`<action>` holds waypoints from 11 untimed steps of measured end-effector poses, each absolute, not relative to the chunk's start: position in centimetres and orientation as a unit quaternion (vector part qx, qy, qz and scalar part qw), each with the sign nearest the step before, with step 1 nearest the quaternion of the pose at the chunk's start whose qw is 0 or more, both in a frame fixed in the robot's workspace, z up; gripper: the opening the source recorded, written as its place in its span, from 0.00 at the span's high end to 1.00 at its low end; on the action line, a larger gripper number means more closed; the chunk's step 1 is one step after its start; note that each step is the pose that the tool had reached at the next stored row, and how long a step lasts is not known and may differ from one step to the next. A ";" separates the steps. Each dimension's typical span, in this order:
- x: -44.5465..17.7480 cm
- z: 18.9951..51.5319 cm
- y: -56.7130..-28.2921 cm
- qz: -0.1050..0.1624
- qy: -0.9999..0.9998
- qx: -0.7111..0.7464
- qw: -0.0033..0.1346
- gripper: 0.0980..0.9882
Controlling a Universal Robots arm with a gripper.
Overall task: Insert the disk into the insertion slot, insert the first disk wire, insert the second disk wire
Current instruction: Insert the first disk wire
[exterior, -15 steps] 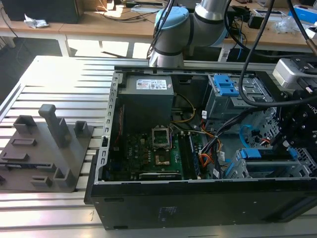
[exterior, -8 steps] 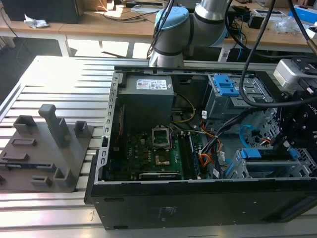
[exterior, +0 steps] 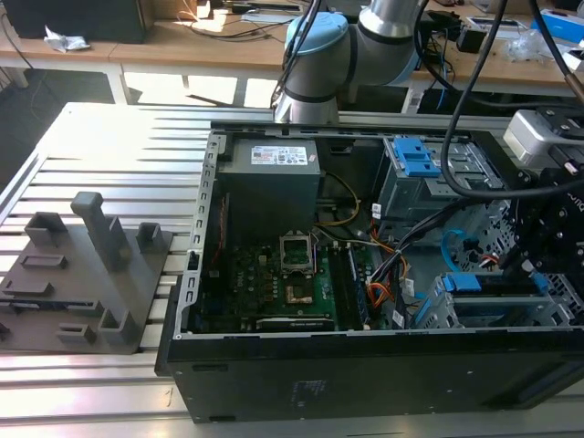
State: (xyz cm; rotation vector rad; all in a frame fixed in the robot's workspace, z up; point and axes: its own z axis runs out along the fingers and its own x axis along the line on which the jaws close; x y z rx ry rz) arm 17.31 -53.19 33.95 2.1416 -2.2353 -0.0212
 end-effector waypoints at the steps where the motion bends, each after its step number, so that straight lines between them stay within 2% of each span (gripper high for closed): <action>1: 17.3 33.9 -53.2 -0.007 -0.722 0.692 0.023 0.92; 11: 17.5 33.5 -53.2 -0.007 -0.722 0.692 0.023 0.92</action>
